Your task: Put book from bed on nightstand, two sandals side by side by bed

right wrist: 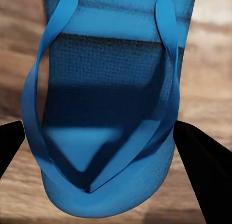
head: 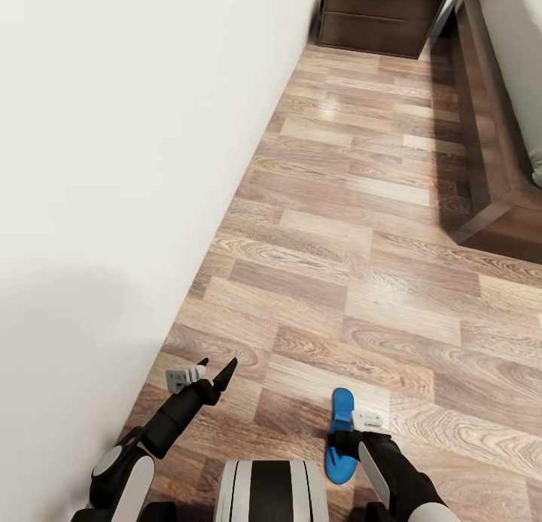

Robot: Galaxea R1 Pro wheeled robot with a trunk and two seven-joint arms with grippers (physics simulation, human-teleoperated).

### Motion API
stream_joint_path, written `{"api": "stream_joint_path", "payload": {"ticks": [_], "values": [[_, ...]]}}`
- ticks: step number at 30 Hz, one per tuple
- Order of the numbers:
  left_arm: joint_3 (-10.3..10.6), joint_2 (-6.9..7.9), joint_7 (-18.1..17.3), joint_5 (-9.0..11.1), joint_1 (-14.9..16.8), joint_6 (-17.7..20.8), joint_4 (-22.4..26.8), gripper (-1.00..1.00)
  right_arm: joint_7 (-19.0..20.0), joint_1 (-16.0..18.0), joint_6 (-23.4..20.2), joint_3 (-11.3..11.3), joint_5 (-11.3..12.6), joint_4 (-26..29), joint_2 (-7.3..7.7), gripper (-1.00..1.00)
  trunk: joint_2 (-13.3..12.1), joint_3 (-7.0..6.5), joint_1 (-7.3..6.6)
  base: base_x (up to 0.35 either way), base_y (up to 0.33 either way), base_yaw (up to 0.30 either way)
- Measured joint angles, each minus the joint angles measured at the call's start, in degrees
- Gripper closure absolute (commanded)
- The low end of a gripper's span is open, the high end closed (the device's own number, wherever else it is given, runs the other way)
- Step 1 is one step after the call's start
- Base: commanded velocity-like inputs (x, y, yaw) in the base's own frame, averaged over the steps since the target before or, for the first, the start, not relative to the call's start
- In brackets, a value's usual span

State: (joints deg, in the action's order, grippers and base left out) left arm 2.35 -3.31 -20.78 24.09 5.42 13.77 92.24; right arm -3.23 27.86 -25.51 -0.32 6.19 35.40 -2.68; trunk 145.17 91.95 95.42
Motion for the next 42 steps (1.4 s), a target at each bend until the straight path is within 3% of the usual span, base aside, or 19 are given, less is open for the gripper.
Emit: {"api": "stream_joint_path", "payload": {"ticks": [20,42], "values": [[0.1,-0.09,0.0,-0.1,0.0,0.0,0.0,-1.0,0.1,0.0,0.0,0.0,0.1,0.0,0.0,1.0,0.0,-0.44,-0.05,0.0,0.0,0.0],[0.1,-0.09,0.0,-0.1,0.0,0.1,0.0,-1.0,0.1,0.0,0.0,0.0,0.1,0.0,0.03,1.0,-0.3,-5.31,-0.62,0.0,0.0,0.0]]}}
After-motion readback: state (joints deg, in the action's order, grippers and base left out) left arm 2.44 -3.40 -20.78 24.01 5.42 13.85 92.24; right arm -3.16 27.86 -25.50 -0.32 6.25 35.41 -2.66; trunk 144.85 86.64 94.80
